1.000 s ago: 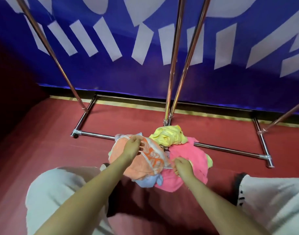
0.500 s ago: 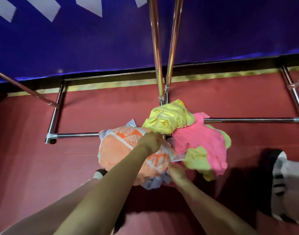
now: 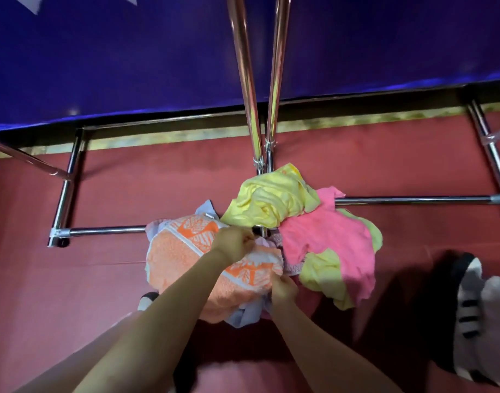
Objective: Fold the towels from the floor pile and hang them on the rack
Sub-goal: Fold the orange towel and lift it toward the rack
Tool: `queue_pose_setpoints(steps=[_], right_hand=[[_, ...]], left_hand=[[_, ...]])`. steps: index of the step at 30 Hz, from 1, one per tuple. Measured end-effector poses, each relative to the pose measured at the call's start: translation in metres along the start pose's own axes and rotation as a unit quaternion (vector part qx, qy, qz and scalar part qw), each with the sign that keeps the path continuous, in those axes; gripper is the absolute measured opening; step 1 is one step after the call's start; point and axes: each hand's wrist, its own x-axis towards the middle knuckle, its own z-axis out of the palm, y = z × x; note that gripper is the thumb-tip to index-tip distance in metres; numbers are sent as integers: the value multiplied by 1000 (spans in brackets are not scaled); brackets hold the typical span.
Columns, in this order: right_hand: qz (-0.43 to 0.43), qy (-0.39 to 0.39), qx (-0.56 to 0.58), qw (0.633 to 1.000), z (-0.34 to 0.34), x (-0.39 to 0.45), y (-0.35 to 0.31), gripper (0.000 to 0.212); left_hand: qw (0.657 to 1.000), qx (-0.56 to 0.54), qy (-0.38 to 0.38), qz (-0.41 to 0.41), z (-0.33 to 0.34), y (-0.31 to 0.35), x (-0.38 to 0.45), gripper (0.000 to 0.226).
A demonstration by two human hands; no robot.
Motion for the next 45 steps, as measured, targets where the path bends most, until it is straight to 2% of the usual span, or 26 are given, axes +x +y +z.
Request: queue_pose_setpoints(steps=[3, 6, 10, 13, 17, 21, 25, 29, 32, 33, 34, 36, 37, 38, 40, 42, 45], right_hand=[[-55, 44, -23, 997, -5, -22, -28, 22], [-113, 30, -28, 993, -10, -48, -62, 19], [-185, -43, -23, 982, -22, -96, -97, 11], [-235, -87, -18, 968, -41, -137, -117, 13], [-345, -162, -34, 924, -84, -210, -139, 19], [-411, -208, -73, 885, -128, -264, -146, 15], [-466, -226, -102, 849, -162, -309, -151, 17], [-457, -275, -127, 836, -190, -332, -146, 12], [-488, -234, -222, 811, -206, -324, -123, 19], [-493, -219, -251, 804, -209, -320, -113, 18], [-496, -210, -280, 795, -211, -316, -104, 14], [-514, -202, -334, 764, -209, -313, -88, 11], [-526, -200, -352, 748, -208, -313, -82, 11], [-533, -200, -359, 739, -206, -312, -79, 11], [-537, -197, -356, 739, -204, -310, -76, 10], [-538, -189, -348, 744, -204, -307, -75, 15], [-558, -164, -373, 723, -208, -301, -73, 16]], left_hand=[[998, -46, 21, 23, -16, 6, -26, 47], [995, -83, 22, 42, -34, 14, -57, 54], [984, -155, 78, 27, -68, 36, -111, 38], [962, -239, 129, 33, -86, 58, -158, 26], [898, -396, 190, 37, -88, 81, -222, 21], [826, -515, 220, 64, -70, 104, -270, 15], [768, -599, 212, 83, -49, 127, -303, 31], [679, -708, 177, 80, -31, 146, -322, 30], [629, -760, 154, 56, -13, 164, -331, 31], [633, -759, 145, 44, -6, 169, -334, 30], [651, -747, 129, 37, 0, 174, -336, 26], [716, -689, 112, 37, 12, 177, -338, 20], [731, -669, 128, 32, 17, 178, -337, 20], [731, -664, 157, 22, 20, 177, -336, 18], [702, -678, 220, 7, 21, 180, -336, 20], [674, -698, 242, 5, 18, 181, -336, 22], [668, -696, 262, 14, 15, 179, -334, 19]])
